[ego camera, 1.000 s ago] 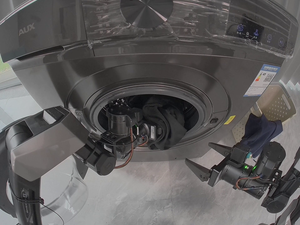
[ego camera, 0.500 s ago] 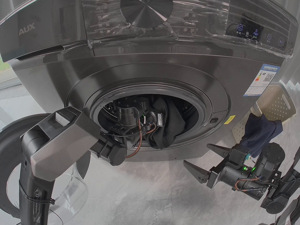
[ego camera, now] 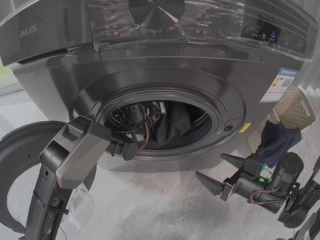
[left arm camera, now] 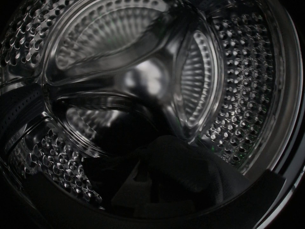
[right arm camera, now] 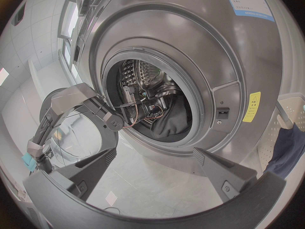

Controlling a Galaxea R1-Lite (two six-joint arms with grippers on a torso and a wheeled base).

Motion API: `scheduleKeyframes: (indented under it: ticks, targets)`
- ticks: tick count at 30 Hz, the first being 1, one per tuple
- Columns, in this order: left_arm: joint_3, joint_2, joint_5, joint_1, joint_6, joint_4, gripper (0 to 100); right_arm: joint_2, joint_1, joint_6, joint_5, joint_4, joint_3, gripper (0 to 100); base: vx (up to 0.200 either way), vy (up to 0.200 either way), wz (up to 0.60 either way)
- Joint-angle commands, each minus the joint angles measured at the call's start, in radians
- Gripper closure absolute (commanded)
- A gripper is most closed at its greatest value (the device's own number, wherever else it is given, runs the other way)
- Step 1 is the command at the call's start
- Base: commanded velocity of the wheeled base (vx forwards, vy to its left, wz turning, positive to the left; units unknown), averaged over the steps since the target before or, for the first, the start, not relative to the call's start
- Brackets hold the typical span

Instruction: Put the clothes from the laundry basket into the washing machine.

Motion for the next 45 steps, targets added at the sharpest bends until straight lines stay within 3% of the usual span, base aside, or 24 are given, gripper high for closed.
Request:
scheduleKeyframes:
  ticks: [1,5,12,18,24,27,37,45]
  targets:
    - [-0.031,0.023,0.003,0.016,-0.002,0.007,0,0.002,0.0,0.001,-0.001,-0.001,0.001,0,0.0,0.0,0.0]
    - [0.003,-0.003,0.003,0.01,-0.004,0.013,0,0.002,0.001,0.0,-0.001,-0.001,0.001,0,0.0,0.0,0.0]
    - [0.29,-0.187,-0.018,-0.041,0.001,0.099,0,0.002,-0.003,0.0,0.002,-0.001,0.001,0,0.0,0.0,0.0]
    - [0.389,-0.279,-0.033,-0.07,0.008,0.179,0,0.005,0.003,0.0,-0.001,-0.001,0.001,0,0.0,0.0,0.0]
    - [0.521,-0.359,-0.037,-0.073,0.05,0.213,0,0.005,0.003,0.0,-0.001,-0.001,-0.001,0,0.0,0.0,0.0]
    - [0.567,-0.387,-0.06,-0.076,0.051,0.216,0,0.007,0.004,0.0,-0.001,-0.001,-0.001,0,0.0,0.0,0.0]
    - [0.652,-0.393,-0.118,-0.119,0.057,0.205,0,0.007,0.004,0.0,-0.001,-0.001,-0.001,0,0.0,0.0,0.0]
    - [0.59,-0.25,-0.161,-0.108,0.077,0.168,0,0.016,0.006,0.0,-0.001,-0.001,-0.001,0,0.0,0.0,0.0]
